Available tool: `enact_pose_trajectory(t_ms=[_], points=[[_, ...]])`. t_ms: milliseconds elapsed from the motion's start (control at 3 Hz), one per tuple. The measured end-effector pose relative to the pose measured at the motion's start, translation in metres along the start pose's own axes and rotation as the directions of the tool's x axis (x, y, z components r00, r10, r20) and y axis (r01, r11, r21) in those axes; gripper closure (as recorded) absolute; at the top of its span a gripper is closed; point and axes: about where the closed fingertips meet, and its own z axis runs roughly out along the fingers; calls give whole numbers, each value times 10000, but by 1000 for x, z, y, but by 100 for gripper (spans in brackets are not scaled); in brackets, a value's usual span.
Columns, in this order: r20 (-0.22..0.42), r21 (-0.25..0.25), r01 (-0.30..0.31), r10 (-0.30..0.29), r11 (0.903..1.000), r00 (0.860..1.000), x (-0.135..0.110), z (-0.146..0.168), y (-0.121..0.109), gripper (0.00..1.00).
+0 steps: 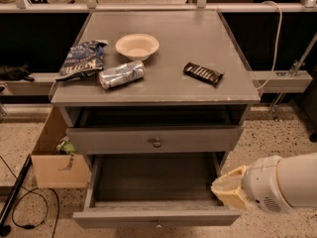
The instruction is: Close middle drawer
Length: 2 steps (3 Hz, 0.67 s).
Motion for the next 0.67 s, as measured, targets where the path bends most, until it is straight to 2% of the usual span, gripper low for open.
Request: enact_pose_trajectory(t_ms=[333,667], points=[[37,-67,60,-60,10000,10000,-3,5,4,100],[54,-933,-1301,1312,9871,9913,16,52,18,100]])
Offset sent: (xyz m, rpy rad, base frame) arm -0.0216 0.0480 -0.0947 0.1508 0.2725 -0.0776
